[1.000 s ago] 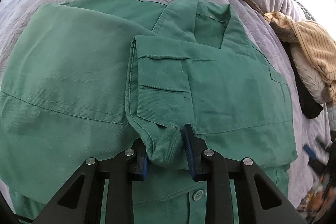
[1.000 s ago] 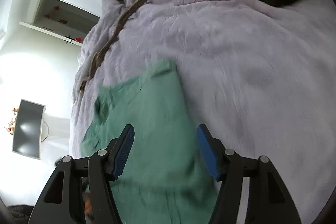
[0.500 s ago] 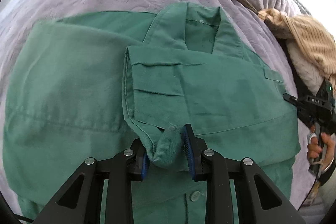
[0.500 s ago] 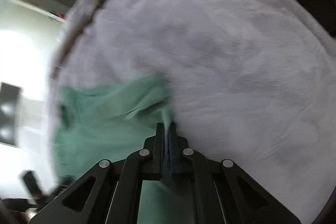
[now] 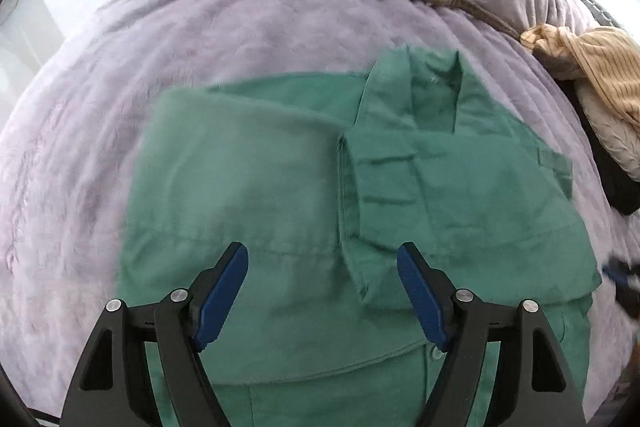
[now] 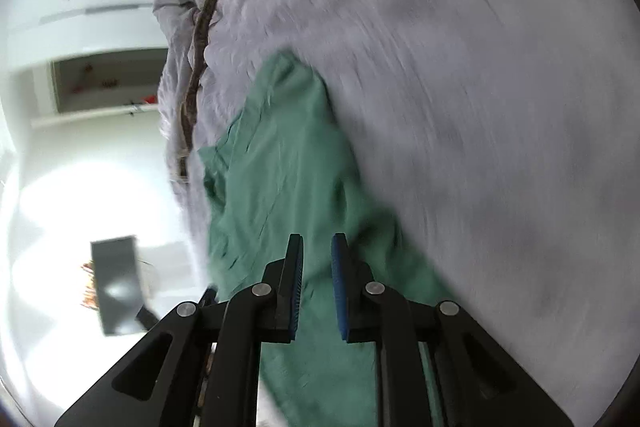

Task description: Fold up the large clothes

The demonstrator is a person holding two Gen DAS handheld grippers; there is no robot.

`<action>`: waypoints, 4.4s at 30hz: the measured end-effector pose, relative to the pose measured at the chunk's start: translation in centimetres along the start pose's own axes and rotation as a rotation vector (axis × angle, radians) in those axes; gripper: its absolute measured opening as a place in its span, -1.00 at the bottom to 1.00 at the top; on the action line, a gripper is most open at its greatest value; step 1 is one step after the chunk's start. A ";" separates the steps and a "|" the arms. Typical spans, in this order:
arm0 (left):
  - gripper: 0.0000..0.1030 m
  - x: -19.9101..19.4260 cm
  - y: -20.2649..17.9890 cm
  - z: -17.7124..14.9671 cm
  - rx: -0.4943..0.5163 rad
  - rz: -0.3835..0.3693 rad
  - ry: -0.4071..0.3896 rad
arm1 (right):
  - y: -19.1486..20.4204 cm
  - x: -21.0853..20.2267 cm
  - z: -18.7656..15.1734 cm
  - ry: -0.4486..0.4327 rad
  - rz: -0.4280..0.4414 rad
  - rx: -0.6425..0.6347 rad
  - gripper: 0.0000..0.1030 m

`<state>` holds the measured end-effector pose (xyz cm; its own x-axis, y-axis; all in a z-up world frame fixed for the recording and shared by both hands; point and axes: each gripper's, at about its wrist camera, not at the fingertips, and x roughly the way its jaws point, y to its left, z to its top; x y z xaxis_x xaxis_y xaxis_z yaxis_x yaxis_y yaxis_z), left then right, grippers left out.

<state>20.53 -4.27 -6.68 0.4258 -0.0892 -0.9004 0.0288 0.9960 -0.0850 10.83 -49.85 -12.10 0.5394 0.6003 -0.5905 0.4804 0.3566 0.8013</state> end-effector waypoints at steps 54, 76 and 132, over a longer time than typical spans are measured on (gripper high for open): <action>0.50 5.7 -1.7 -2.2 -0.051 0.033 0.036 | 3.3 6.9 -0.3 -0.084 -0.454 -0.428 -0.95; 0.51 0.6 -2.0 -5.8 0.014 0.119 0.139 | 5.9 1.5 -3.9 -0.024 -0.496 -0.449 0.04; 0.97 -13.2 1.8 -23.1 -0.095 0.176 0.306 | 2.0 -2.5 -22.6 0.257 -0.500 -0.432 0.99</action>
<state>-5.95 -1.49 -4.81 0.1259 0.0704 -0.9895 -0.1110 0.9922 0.0564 -5.21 -34.49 -6.82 0.1203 0.4217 -0.8987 0.2818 0.8535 0.4383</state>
